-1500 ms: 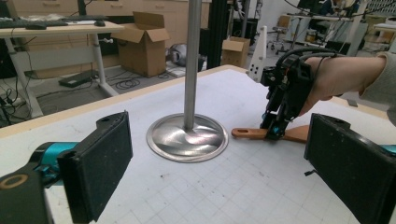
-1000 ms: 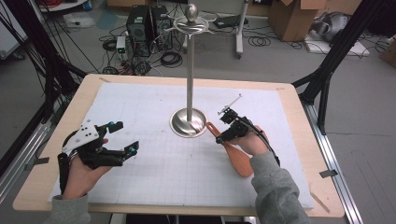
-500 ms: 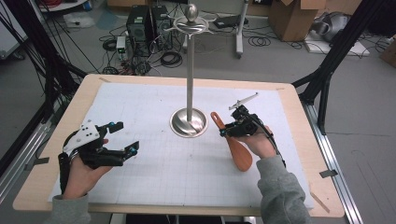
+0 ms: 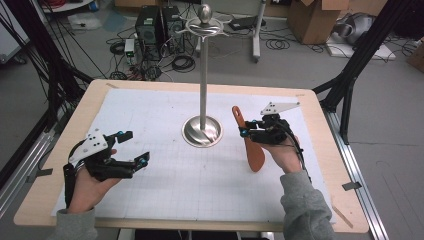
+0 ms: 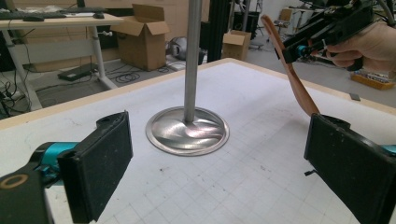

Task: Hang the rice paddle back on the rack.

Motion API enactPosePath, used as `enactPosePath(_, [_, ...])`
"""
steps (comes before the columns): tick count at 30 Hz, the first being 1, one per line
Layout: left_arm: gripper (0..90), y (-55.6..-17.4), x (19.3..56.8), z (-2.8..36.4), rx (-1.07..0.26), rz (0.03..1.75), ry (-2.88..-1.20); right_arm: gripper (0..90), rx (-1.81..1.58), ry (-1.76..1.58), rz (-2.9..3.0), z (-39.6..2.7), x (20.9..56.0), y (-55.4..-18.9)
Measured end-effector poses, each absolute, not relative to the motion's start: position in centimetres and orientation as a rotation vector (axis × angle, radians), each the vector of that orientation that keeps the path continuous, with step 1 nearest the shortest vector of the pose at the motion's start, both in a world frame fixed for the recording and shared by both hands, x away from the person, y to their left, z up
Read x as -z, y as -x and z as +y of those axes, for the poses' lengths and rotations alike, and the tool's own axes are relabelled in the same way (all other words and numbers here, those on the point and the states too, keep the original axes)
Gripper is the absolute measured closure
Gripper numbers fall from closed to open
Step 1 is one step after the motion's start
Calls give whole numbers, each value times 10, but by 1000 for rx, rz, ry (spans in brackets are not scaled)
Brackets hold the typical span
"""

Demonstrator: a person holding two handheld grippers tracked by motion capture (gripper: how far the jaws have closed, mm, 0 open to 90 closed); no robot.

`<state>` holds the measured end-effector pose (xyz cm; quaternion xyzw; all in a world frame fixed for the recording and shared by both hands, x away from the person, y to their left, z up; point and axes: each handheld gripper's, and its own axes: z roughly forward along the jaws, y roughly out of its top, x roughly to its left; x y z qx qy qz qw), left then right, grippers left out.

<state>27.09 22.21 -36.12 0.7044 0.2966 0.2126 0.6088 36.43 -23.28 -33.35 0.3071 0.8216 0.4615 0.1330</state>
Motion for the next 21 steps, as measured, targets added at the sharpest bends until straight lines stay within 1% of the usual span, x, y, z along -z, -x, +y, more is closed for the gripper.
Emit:
enactPosePath(13, [82,-272,363,225,-488,692,-1623,655,-1547,-730,2268,-241,324,-355])
enactPosePath(21, [82,-271,363,225,-490,698,-1628,655,-1658,-714,2213,-249,316,-355])
